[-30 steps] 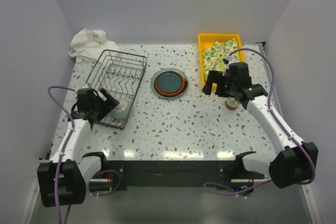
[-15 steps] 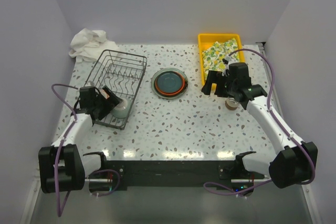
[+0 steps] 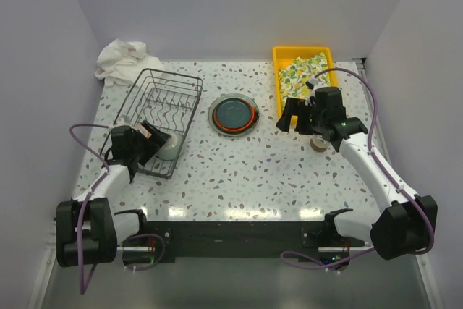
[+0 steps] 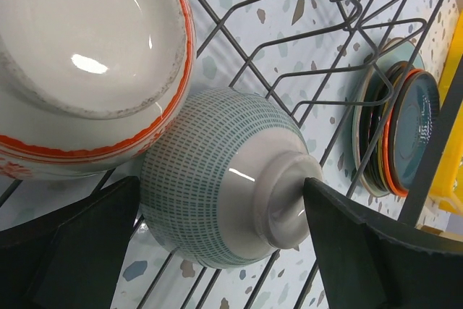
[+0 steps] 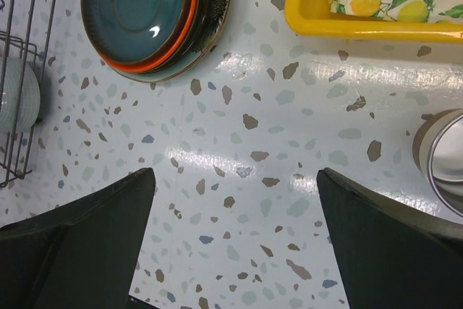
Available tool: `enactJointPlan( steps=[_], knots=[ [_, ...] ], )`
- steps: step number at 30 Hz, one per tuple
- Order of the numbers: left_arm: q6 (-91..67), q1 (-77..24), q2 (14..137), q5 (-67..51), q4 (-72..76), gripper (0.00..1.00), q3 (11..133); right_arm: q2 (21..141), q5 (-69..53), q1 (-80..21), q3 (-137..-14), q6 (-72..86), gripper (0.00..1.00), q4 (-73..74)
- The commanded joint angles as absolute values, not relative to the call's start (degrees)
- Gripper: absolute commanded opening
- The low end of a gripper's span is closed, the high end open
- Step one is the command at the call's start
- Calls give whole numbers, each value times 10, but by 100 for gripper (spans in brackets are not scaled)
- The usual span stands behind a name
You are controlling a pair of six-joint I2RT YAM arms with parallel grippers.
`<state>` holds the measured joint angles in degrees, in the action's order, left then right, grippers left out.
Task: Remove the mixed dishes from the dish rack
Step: Pick up the bowl from the dish rack.
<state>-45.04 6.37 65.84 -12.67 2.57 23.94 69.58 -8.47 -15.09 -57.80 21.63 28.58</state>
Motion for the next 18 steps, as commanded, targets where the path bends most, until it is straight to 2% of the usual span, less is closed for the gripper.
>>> enactJointPlan(
  steps=[1, 7, 10, 14, 18],
  knots=[
    [-446, 66, 666, -104, 31, 97, 193, 690, -103, -154, -575, 222, 98, 262],
    [-458, 67, 670, -111, 48, 93, 183, 692, -105, -155, -577, 221, 98, 263],
    [-464, 66, 667, -126, 47, 87, 186, 691, -106, -155, -579, 222, 98, 264],
    [-472, 66, 642, -139, 26, 66, 199, 690, -106, -155, -581, 222, 98, 265],
    [-466, 66, 600, -130, -23, 51, 224, 690, -109, -155, -582, 221, 98, 265]
  ],
)
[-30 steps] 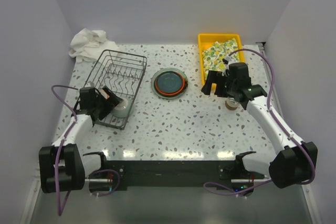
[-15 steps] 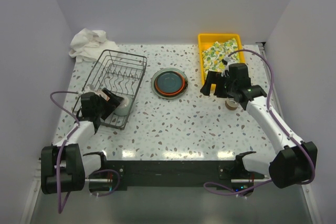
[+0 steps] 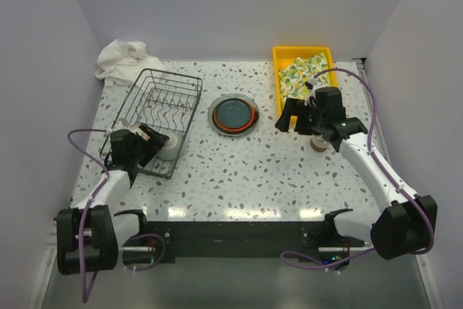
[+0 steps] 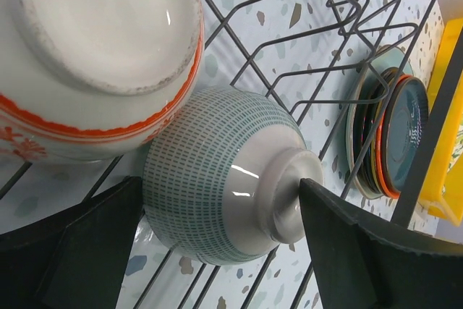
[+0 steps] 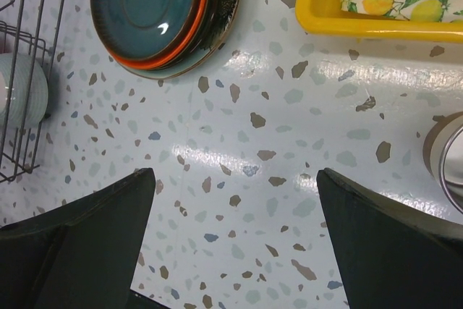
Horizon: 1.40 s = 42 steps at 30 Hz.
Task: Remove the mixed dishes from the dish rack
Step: Pick up the bowl from the dish rack.
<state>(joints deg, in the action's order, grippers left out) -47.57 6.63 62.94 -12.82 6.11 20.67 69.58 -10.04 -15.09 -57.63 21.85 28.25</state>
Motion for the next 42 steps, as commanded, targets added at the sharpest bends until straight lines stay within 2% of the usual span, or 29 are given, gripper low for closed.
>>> enactJointPlan(
  steps=[1, 10, 18, 26, 42],
  knots=[
    [-463, 67, 594, -127, -43, 47, 239, 689, -109, -155, -581, 222, 98, 265],
    [-435, 67, 585, -115, -112, 35, 305, 695, -120, -155, -583, 226, 98, 263],
    [-417, 66, 579, -117, -134, 33, 338, 694, -127, -155, -584, 229, 98, 263],
    [-393, 66, 577, -112, -152, 26, 358, 694, -135, -155, -584, 232, 98, 262],
    [-244, 61, 570, -125, -210, 24, 477, 700, -247, -157, -586, 249, 98, 222]
  ],
)
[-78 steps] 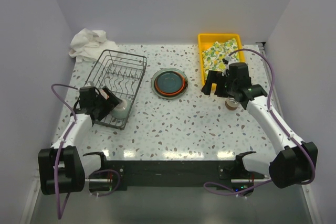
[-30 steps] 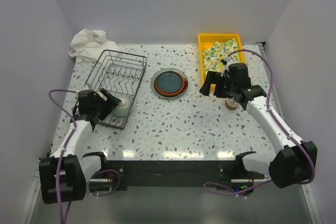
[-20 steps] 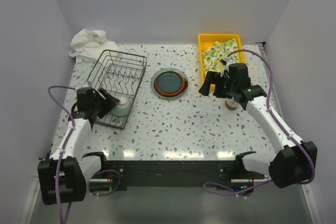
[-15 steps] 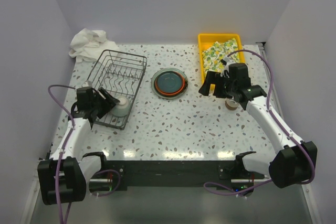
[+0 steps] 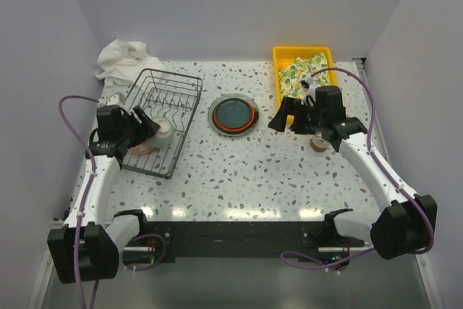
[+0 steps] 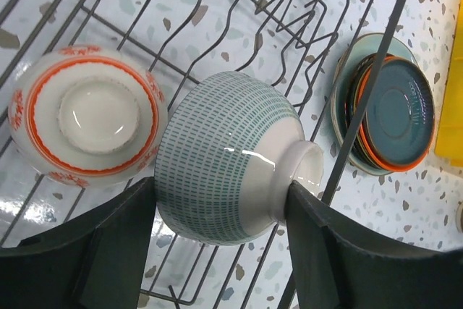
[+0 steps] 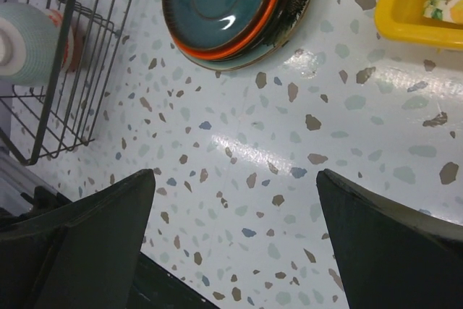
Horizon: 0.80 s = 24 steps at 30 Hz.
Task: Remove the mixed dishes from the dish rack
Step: Pick up the bowl from the dish rack.
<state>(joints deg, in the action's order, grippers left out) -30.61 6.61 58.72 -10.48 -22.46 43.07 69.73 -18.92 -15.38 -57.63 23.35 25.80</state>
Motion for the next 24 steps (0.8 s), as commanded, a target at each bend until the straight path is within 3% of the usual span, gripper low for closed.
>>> enactJointPlan(
  steps=[1, 13, 24],
  knots=[
    [-223, 57, 570, -130, -210, 24, 482, 700, -252, -158, -587, 250, 98, 219],
    [-18, -101, 525, -74, -143, 17, 511, 717, -333, -180, -616, 244, 98, 200],
    [168, -206, 489, -233, -72, 11, 475, 754, -459, -217, -658, 218, 98, 139]
  ],
)
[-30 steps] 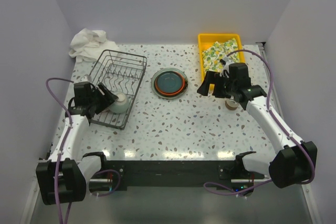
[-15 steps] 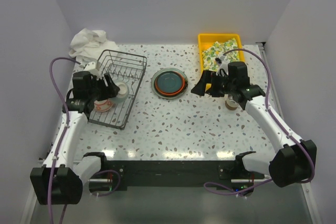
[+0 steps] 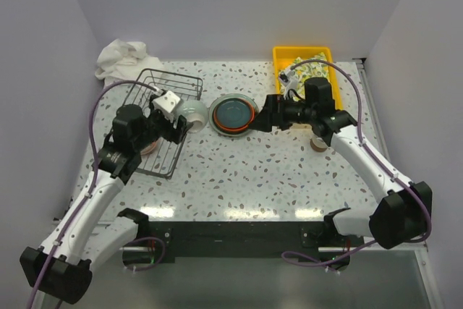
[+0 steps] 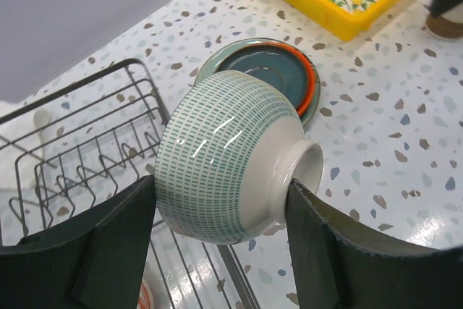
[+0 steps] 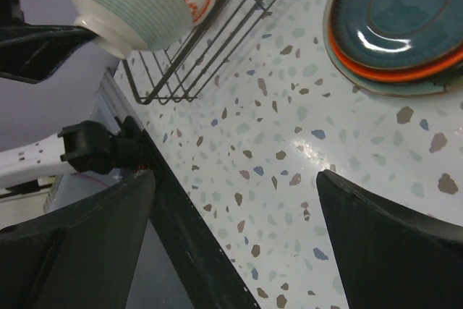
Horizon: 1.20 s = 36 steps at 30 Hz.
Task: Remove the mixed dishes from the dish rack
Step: Pick up the bowl from the dish rack, then place the bowl at the center of the board.
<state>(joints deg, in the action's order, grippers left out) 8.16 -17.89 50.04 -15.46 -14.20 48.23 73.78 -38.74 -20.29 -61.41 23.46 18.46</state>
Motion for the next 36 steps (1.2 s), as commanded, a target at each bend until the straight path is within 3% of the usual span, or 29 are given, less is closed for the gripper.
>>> enactJointPlan(
  steps=[1, 15, 23, 30, 36],
  knots=[
    [187, -212, 489, -241, -71, 10, 475, 763, -467, -220, -665, 221, 98, 132],
    [346, -357, 505, -238, -63, 2, 476, 861, -615, -233, -761, 205, 96, 100],
    [434, -446, 536, -151, -18, 0, 455, 906, -693, -265, -812, 106, 91, 234],
    [503, -495, 539, -70, 58, 0, 425, 925, -709, -268, -807, 84, 84, 275],
    [548, -526, 545, -35, 67, 0, 412, 946, -724, -272, -814, 41, 72, 338]
  ],
)
